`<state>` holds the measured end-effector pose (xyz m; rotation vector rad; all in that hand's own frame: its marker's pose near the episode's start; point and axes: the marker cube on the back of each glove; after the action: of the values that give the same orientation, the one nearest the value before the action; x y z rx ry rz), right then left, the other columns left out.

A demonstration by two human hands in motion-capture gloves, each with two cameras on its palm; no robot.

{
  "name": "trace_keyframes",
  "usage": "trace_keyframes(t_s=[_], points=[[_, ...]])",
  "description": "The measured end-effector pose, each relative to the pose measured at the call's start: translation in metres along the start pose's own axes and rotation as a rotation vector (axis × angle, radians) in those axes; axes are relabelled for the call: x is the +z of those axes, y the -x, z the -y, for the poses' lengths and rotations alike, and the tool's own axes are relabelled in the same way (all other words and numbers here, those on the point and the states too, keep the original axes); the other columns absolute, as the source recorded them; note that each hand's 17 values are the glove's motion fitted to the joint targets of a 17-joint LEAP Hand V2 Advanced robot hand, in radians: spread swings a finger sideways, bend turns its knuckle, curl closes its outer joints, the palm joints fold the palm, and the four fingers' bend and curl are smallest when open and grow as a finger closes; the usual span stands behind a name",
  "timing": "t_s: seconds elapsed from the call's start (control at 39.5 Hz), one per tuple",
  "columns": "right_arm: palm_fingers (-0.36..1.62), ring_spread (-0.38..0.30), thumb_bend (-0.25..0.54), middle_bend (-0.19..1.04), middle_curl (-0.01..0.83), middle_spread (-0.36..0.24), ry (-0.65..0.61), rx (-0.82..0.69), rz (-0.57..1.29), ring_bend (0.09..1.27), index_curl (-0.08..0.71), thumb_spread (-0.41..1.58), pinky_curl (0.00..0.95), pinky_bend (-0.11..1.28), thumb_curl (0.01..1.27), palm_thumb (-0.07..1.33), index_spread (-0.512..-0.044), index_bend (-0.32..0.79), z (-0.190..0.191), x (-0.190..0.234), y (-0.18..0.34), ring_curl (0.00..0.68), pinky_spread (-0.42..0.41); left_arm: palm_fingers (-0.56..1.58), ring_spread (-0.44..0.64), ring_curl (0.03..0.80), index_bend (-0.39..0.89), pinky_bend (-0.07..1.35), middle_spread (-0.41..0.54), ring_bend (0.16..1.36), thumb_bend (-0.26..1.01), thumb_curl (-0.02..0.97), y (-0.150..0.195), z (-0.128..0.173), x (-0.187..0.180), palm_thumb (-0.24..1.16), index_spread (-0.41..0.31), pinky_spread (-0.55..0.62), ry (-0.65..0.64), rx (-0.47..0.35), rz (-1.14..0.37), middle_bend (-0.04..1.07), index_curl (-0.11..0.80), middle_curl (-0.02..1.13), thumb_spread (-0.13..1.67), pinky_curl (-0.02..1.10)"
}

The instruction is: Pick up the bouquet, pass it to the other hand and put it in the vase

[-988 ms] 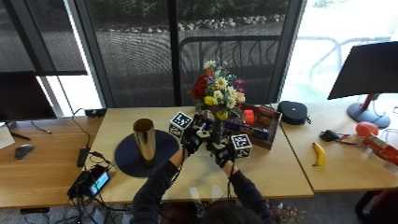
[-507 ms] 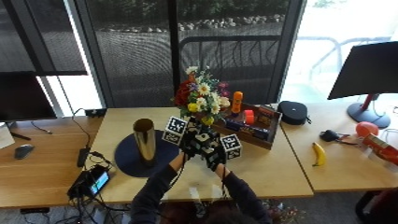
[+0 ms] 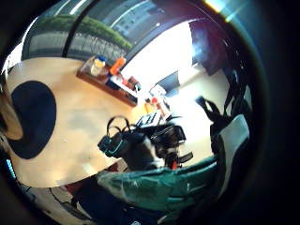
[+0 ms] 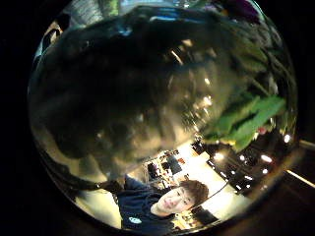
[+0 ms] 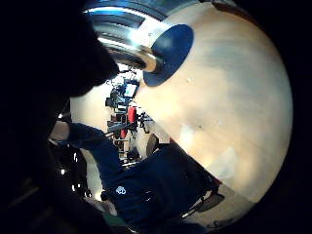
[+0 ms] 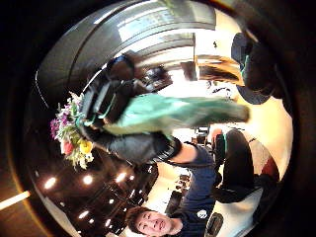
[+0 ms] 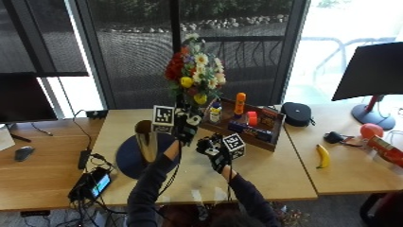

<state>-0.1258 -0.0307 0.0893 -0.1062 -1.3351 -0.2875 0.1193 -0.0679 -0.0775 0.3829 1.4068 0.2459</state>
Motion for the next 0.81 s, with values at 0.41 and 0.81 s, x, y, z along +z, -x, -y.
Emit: trace_keyframes(t_s=[0.41,0.81], points=[[0.91,-0.222,-0.020,0.28,0.500,-0.194,-0.085,-0.022,-0.021,0.40,0.479,0.83,0.361,0.24,0.57,1.02,-0.269,0.15,-0.008,-0.037,0.011,0.420,-0.014,1.32,-0.36,0.472,0.29,0.53,-0.267,0.61,-0.02,0.720,-0.070,0.068,-0.166,1.02,-0.262,-0.37,-0.466,0.061,0.135,0.50,0.564,0.57,0.12,0.46],[0.94,-0.217,-0.026,0.25,0.496,-0.195,-0.194,-0.105,-0.195,0.35,0.438,0.82,0.348,0.18,0.58,1.01,-0.266,0.15,-0.002,-0.039,-0.003,0.425,-0.019,1.26,-0.36,0.481,0.27,0.56,-0.265,0.60,-0.03,0.756,0.055,0.104,-0.216,1.01,-0.266,-0.37,-0.481,-0.132,0.092,0.49,0.602,0.59,0.10,0.45]])
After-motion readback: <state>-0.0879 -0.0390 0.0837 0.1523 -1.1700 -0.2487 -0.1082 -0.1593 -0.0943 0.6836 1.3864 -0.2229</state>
